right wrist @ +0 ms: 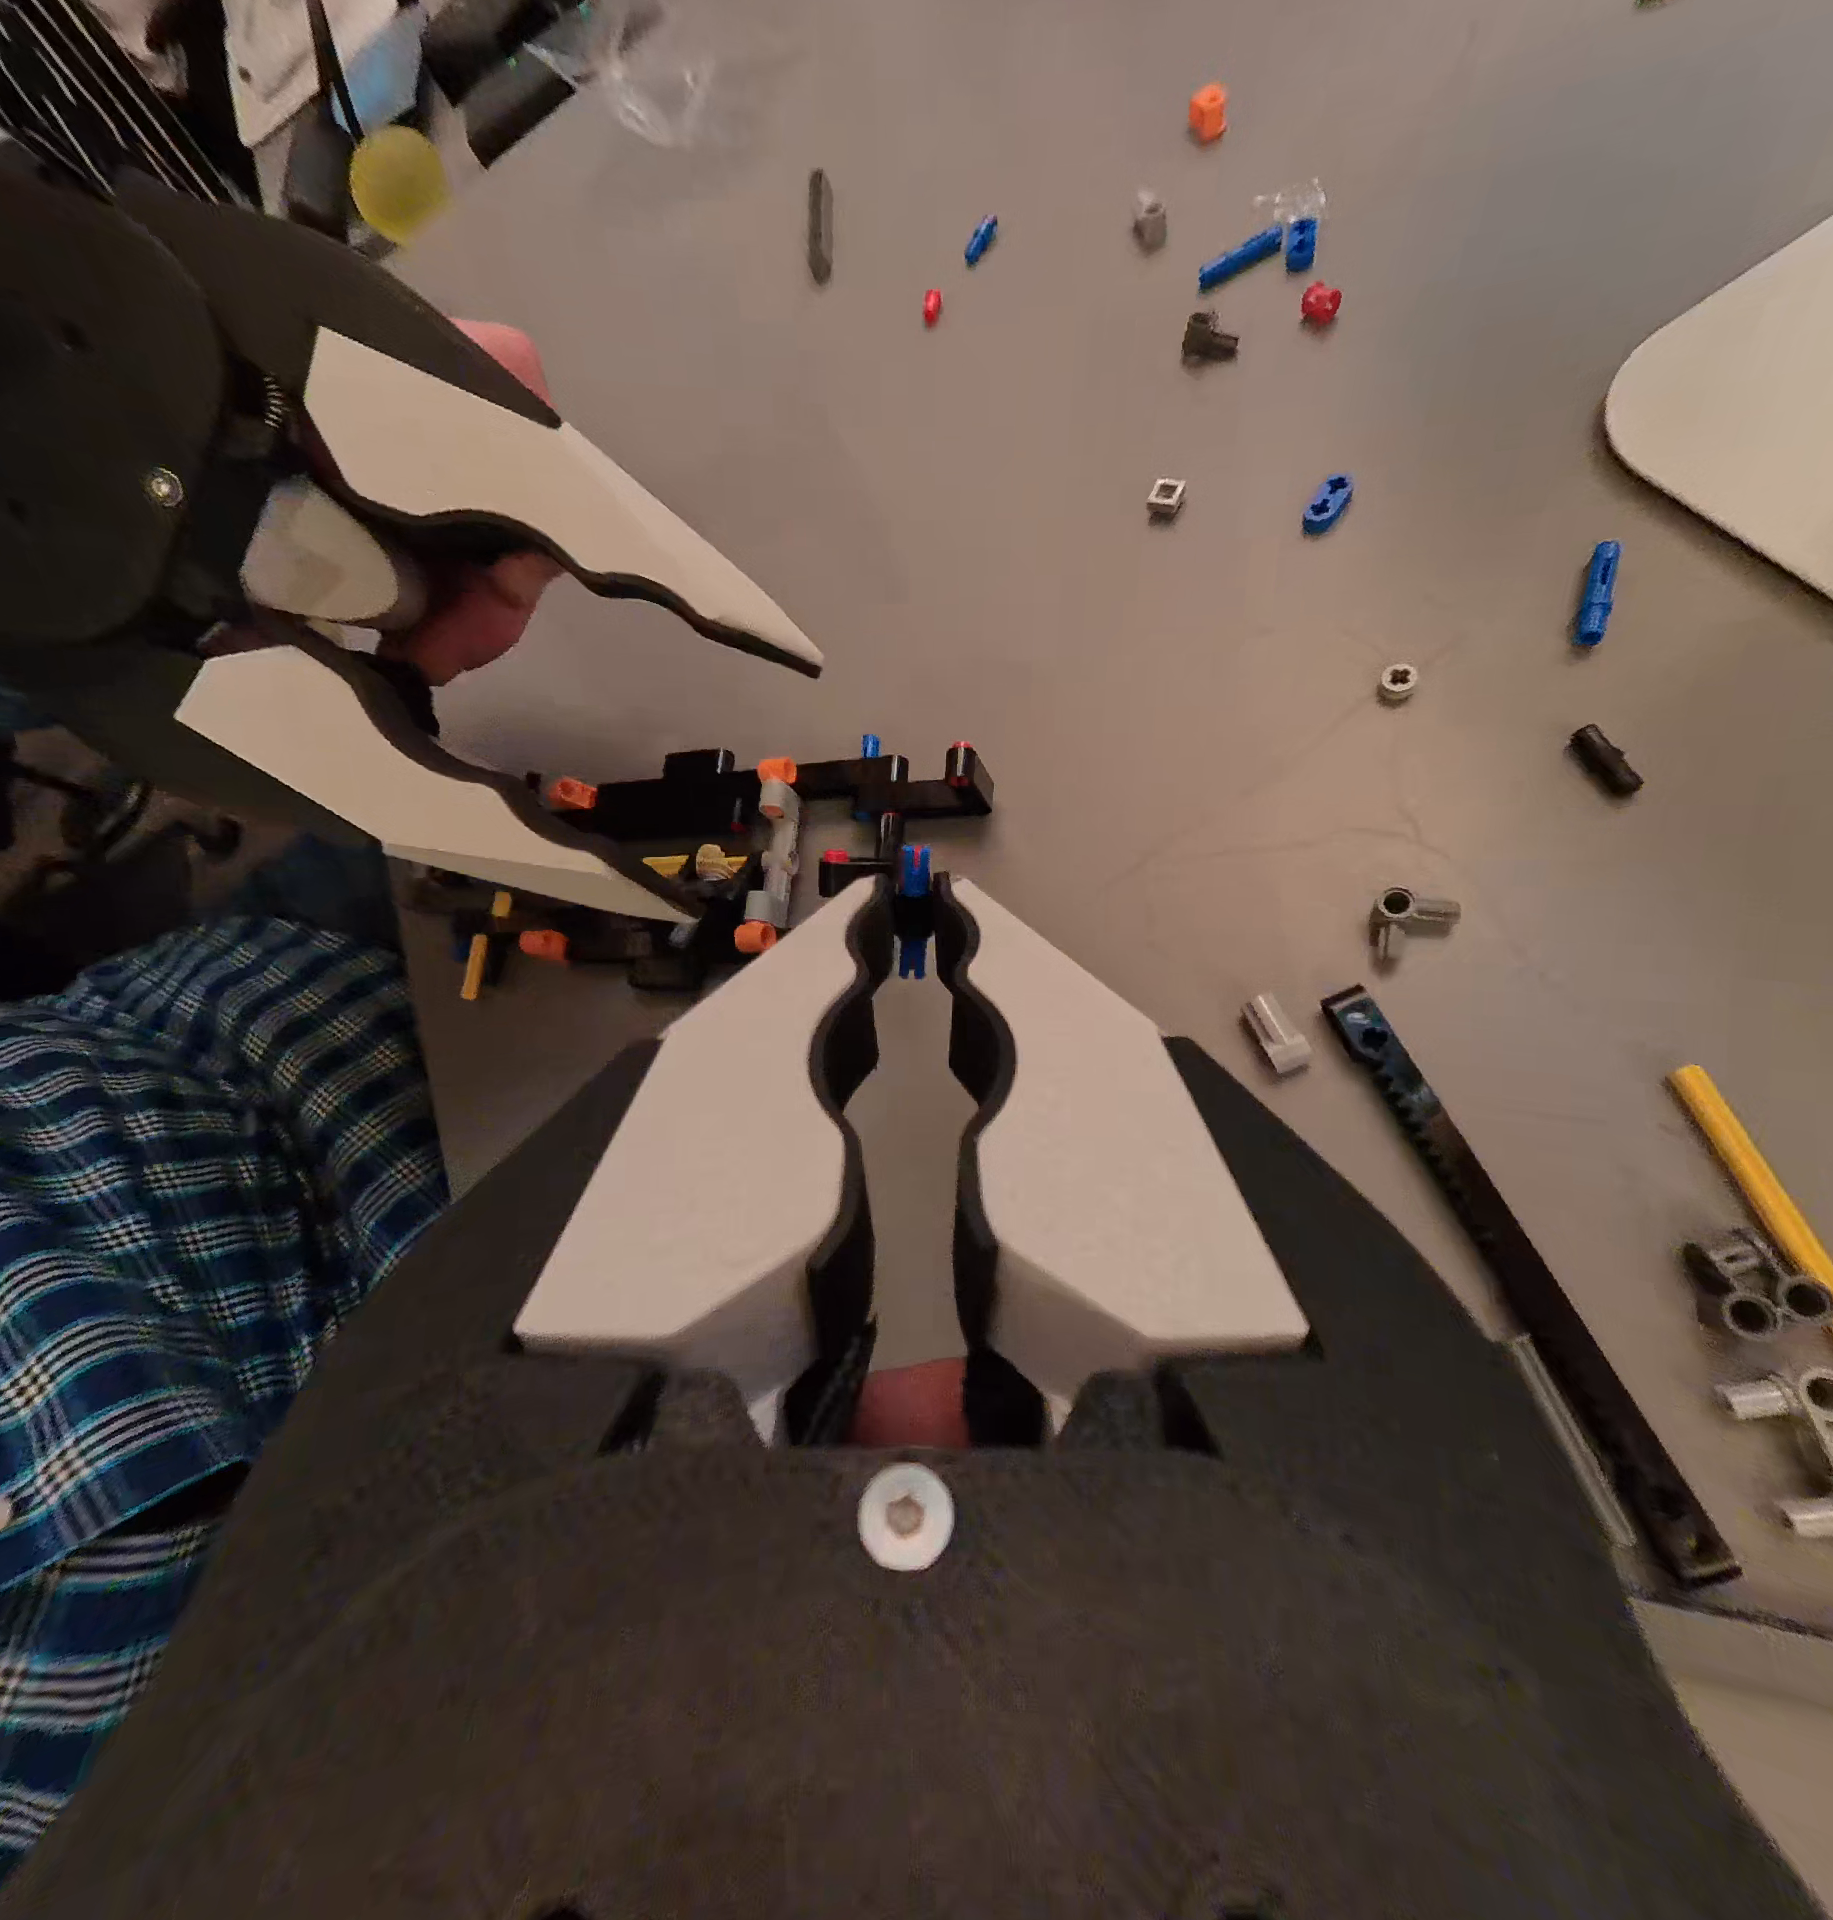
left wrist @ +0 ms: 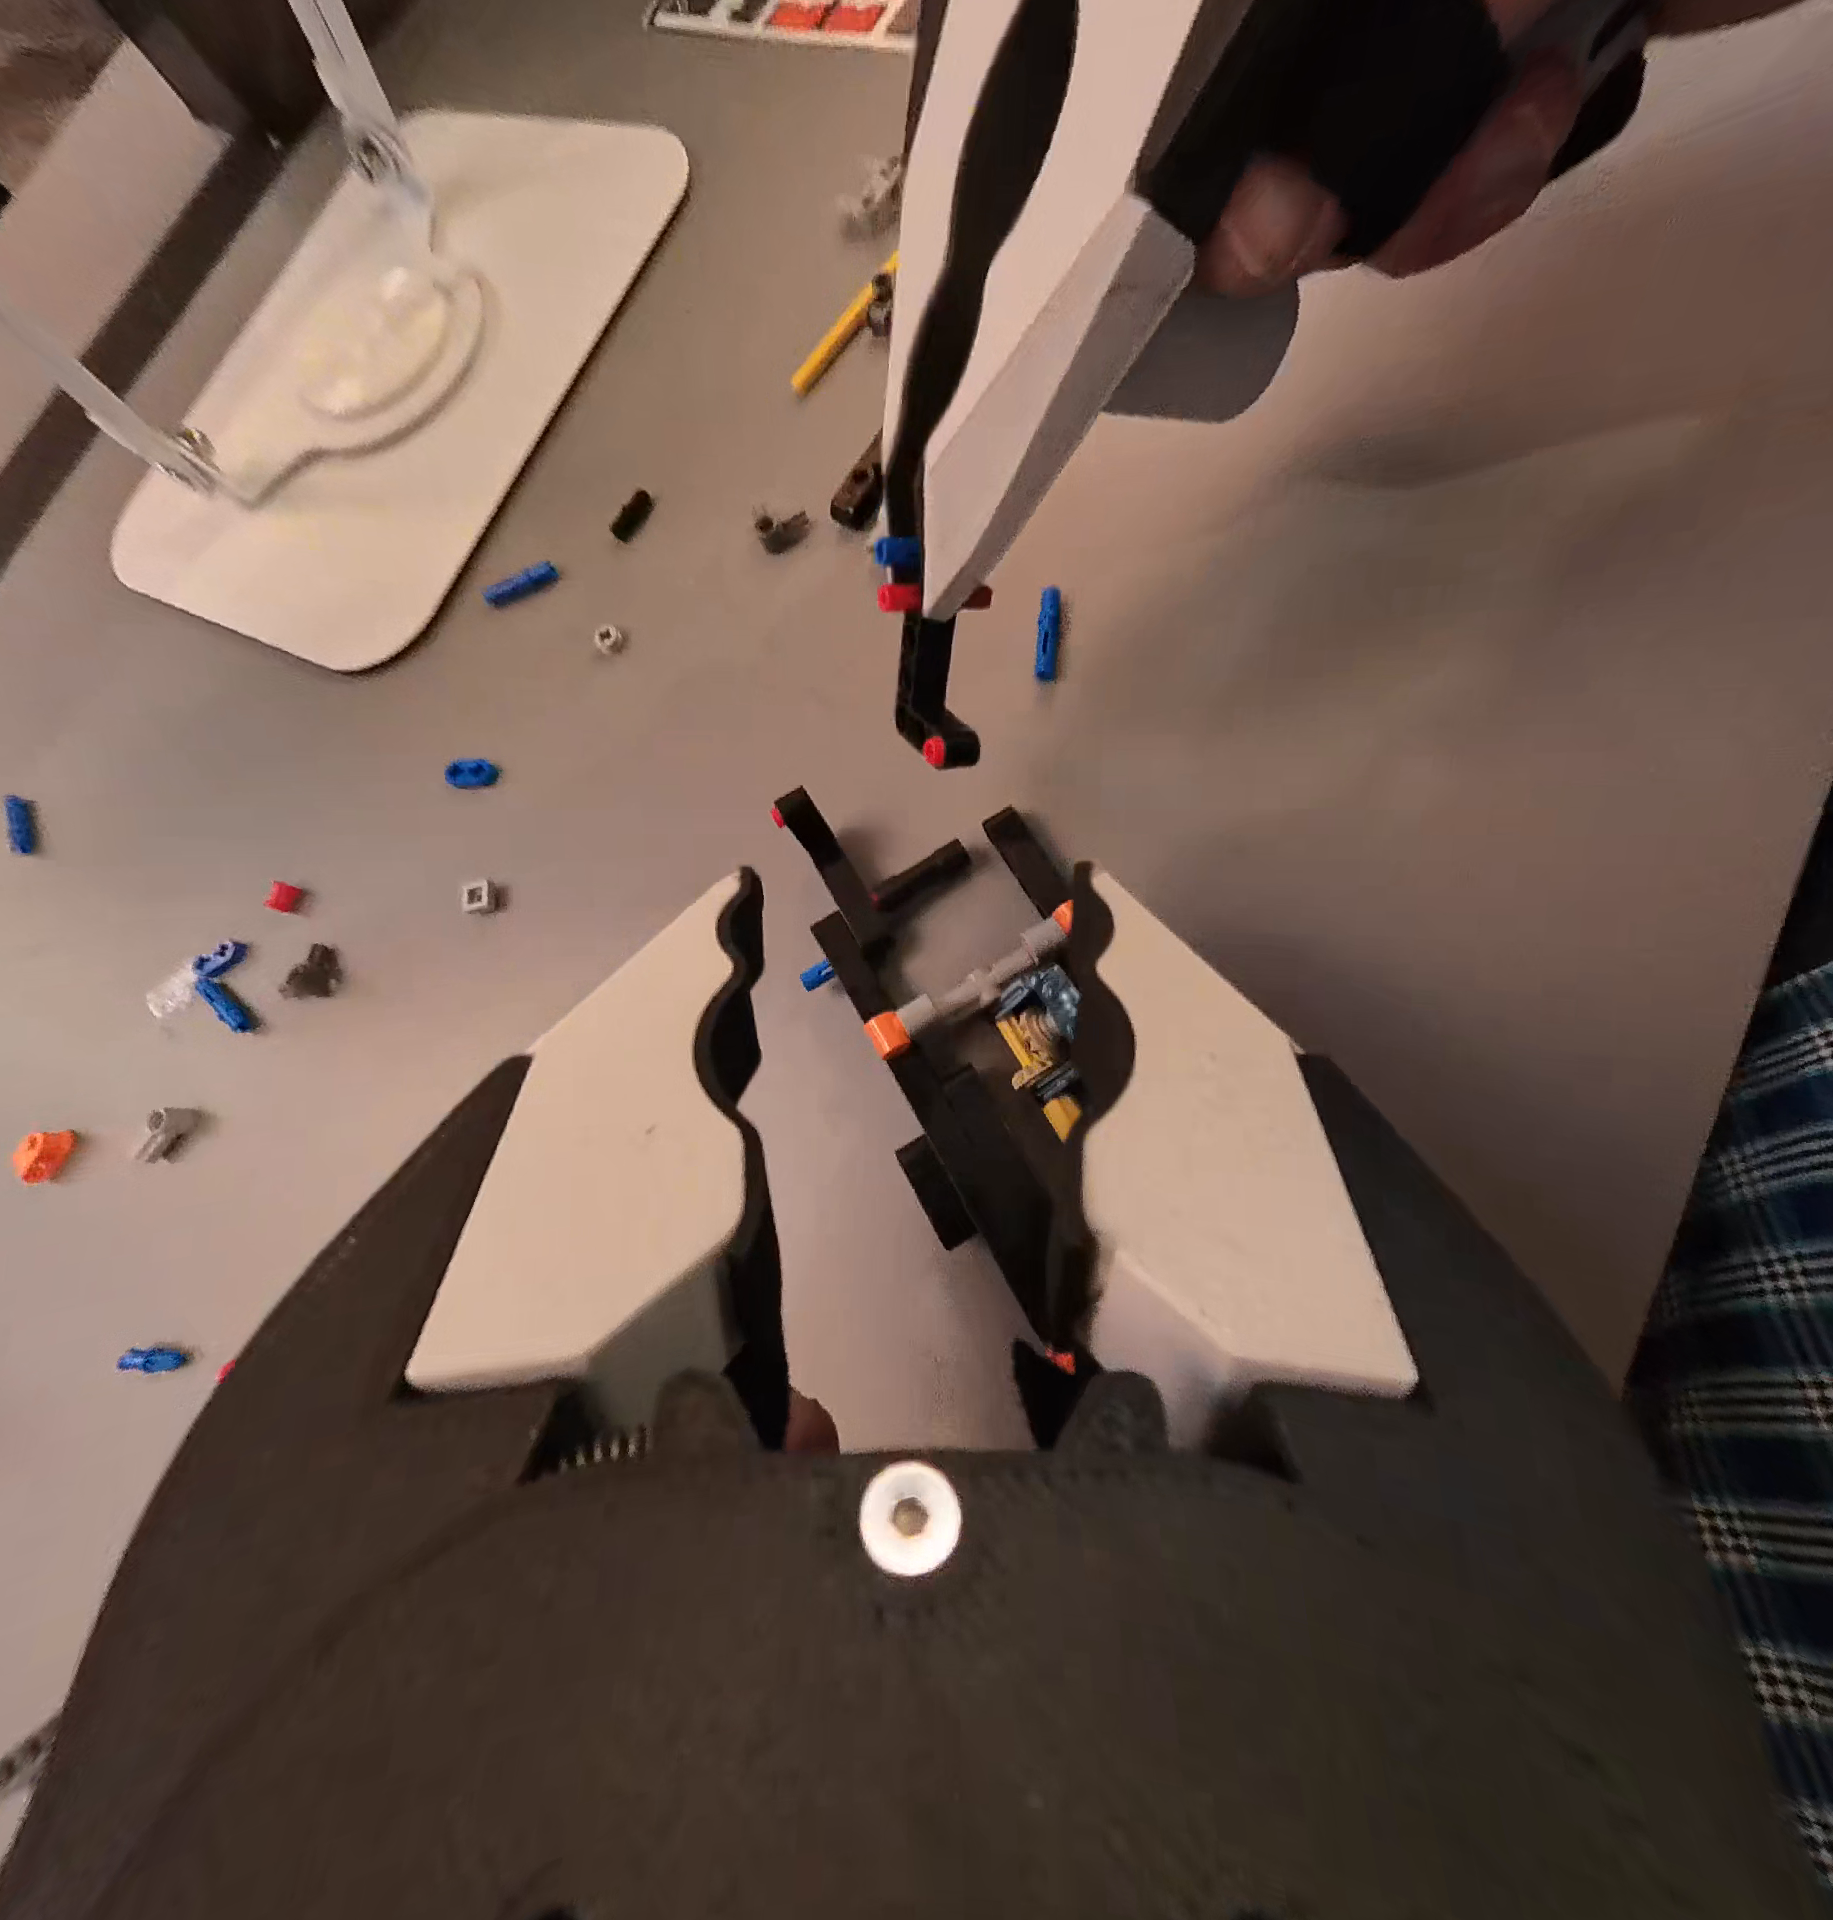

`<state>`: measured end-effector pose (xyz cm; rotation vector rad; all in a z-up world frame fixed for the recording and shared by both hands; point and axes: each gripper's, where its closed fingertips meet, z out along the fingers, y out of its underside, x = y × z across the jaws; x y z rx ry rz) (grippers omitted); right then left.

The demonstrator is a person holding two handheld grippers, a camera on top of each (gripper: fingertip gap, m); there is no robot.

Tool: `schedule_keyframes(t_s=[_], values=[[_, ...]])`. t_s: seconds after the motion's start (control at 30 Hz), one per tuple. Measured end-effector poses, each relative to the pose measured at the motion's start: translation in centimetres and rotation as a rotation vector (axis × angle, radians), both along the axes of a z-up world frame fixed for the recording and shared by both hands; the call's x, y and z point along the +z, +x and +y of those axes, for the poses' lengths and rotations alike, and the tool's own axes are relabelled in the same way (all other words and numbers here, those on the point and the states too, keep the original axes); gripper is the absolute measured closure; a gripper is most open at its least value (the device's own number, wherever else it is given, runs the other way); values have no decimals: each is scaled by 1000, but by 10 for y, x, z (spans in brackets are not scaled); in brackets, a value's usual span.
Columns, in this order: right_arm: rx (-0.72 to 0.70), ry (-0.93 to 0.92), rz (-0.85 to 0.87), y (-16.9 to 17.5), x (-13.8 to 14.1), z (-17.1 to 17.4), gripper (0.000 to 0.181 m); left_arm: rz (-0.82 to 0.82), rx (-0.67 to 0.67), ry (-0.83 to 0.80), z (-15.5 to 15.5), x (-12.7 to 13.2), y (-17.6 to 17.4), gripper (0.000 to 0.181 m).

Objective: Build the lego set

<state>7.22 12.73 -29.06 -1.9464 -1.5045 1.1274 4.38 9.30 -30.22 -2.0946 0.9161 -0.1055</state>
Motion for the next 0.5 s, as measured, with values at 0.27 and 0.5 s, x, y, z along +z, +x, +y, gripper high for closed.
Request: schedule_keyframes(t_s=[0.27, 0.5], values=[[25, 68, -130, -4, -23, 1, 177, -12, 19, -101, -3, -20, -6, 125], [37, 66, -158, -6, -28, 1, 177, -41, 16, -123, -3, -25, -6, 125]])
